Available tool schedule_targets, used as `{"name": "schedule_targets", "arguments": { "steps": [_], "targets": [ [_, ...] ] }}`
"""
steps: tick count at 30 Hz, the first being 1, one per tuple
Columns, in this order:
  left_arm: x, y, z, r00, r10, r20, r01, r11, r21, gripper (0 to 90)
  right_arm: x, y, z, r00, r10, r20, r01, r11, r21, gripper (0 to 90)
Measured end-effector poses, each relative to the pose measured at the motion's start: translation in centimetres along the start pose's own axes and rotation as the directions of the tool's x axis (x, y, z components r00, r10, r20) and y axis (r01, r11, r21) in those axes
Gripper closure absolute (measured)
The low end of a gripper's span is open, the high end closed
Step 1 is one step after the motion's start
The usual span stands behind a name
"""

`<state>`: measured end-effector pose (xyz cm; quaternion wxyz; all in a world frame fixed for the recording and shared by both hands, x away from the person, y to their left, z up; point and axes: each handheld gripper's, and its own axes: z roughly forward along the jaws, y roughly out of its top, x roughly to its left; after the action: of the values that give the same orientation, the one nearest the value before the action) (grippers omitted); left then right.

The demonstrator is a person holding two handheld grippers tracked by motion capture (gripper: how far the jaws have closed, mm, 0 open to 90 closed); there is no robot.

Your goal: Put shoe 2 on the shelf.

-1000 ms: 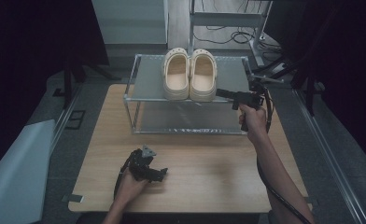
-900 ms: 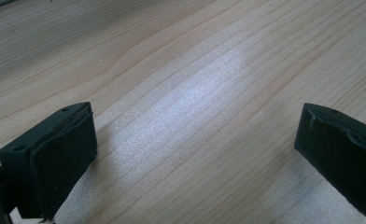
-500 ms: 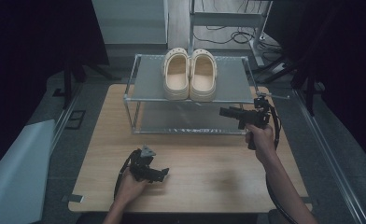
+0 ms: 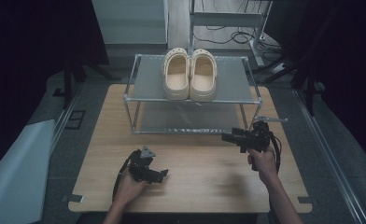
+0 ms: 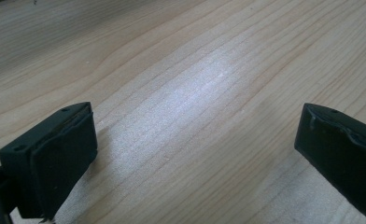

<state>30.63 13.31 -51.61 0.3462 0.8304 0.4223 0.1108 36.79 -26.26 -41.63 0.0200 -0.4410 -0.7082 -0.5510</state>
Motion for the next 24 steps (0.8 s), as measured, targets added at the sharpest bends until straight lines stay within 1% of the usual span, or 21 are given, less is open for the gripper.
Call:
{"name": "schedule_targets", "arguments": {
  "steps": [2,3,5,6,7,8,10,12,13,15,17,18,19,20,22,23,24],
  "targets": [
    [0.0,0.0,0.0,1.0,0.004,0.006,-0.004,1.0,-0.009,0.0,-0.2,-1.0,0.0,0.9987,-0.038,0.034,0.037,0.9992,0.01,13.5],
    [0.0,0.0,0.0,1.0,0.0,0.006,0.0,0.9999,-0.011,0.0,-0.2,-1.3,0.0,0.9978,-0.047,0.047,0.047,0.9988,0.015,13.4],
    [-0.1,-0.1,-0.1,1.0,0.001,0.008,-0.001,0.9999,-0.015,0.0,-0.7,-2.4,0.1,0.9925,-0.09,0.083,0.087,0.9955,0.037,12.8],
    [0.0,-0.1,-0.1,0.9999,0.006,0.011,-0.005,0.9999,-0.016,0.0,-0.8,-2.7,0.0,0.992,-0.089,0.09,0.086,0.9955,0.041,12.5],
    [-0.1,-0.1,-0.1,0.9999,0.01,0.014,-0.009,0.9997,-0.022,0.0,-1.0,-3.1,0.1,0.9896,-0.105,0.099,0.101,0.994,0.042,11.5],
    [-0.1,-0.1,-0.1,0.9998,0.013,0.016,-0.012,0.9997,-0.023,0.0,-1.3,-3.8,0.0,0.9857,-0.116,0.122,0.109,0.9919,0.065,10.6],
    [-0.3,-0.1,0.0,0.9996,0.022,0.018,-0.022,0.9993,-0.031,0.0,-1.7,-4.7,0.0,0.9792,-0.137,0.15,0.124,0.9878,0.095,10.2],
    [-0.4,-0.1,0.0,0.9993,0.035,0.015,-0.035,0.999,-0.03,0.0,-2.2,-5.7,0.3,0.9715,-0.165,0.17,0.143,0.9808,0.132,8.4],
    [-0.5,-0.1,0.0,0.9991,0.041,0.011,-0.041,0.9987,-0.029,0.0,-2.4,-6.4,0.5,0.9636,-0.19,0.188,0.159,0.9727,0.17,7.4],
    [-0.8,-0.2,0.1,0.9988,0.049,0.006,-0.048,0.9985,-0.026,0.0,-2.6,-7.3,0.8,0.9486,-0.233,0.215,0.185,0.9577,0.221,5.2],
    [-0.9,-0.2,0.3,0.9982,0.059,-0.003,-0.059,0.9981,-0.019,0.0,-2.6,-8.0,1.0,0.9338,-0.267,0.239,0.205,0.9452,0.254,4.1],
    [-1.0,-0.2,0.3,0.9977,0.067,-0.01,-0.067,0.9977,-0.013,0.0,-2.7,-8.3,1.1,0.9246,-0.286,0.252,0.216,0.9377,0.272,3.6],
    [-1.0,-0.2,0.3,0.9973,0.071,-0.017,-0.071,0.9974,-0.008,0.0,-2.8,-8.7,1.2,0.9123,-0.309,0.269,0.228,0.9283,0.294,3.3],
    [-1.0,-0.2,0.3,0.9973,0.071,-0.02,-0.071,0.9974,-0.008,0.0,-2.9,-8.9,1.3,0.9025,-0.33,0.276,0.241,0.9194,0.311,2.7],
    [-0.9,-0.2,0.3,0.9973,0.07,-0.022,-0.07,0.9975,-0.004,0.0,-3.0,-9.1,1.5,0.8924,-0.348,0.287,0.249,0.9106,0.33,2.4],
    [-0.8,-0.2,0.3,0.9976,0.065,-0.025,-0.065,0.9979,-0.005,0.0,-3.1,-9.2,1.5,0.8892,-0.352,0.293,0.248,0.9082,0.337,2.4],
    [-0.8,-0.2,0.3,0.9976,0.064,-0.026,-0.065,0.9979,-0.003,0.0,-3.2,-9.3,1.6,0.8888,-0.354,0.291,0.249,0.9063,0.342,2.2]
  ]
}}
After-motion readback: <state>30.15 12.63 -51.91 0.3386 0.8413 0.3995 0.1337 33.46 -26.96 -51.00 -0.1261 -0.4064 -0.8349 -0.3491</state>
